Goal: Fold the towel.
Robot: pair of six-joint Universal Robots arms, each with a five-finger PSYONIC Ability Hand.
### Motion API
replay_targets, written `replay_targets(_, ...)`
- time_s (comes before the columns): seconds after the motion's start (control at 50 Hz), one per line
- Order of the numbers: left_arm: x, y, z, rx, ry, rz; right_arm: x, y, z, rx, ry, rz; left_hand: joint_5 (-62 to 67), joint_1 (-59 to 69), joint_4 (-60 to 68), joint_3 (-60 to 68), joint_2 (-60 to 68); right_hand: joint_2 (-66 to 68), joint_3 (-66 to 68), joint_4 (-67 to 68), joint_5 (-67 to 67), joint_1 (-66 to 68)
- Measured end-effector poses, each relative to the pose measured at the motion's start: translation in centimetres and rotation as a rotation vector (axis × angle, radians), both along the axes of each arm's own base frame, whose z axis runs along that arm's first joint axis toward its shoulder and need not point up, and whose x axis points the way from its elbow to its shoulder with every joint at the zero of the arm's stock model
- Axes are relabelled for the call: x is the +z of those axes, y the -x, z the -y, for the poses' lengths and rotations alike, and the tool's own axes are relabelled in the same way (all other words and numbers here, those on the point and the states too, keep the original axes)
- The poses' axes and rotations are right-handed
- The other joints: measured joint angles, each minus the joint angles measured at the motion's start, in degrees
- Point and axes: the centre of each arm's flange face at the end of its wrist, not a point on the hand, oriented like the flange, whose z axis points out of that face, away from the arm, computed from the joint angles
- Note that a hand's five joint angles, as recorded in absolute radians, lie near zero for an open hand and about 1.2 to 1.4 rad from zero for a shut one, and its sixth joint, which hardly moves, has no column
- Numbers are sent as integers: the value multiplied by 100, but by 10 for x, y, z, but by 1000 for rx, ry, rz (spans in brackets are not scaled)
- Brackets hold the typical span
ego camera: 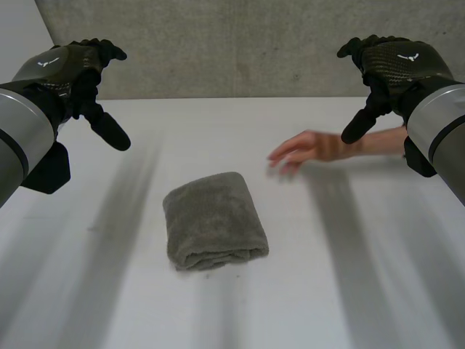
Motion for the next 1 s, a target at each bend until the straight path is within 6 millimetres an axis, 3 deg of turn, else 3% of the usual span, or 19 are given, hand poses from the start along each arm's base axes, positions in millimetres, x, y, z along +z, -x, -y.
replay_targets(1.0,-3,-4,9,2,12,-6,-5,-3,-6,28,-13,-6,-6,-56,-58,-61,-65,0,0,0,0,0)
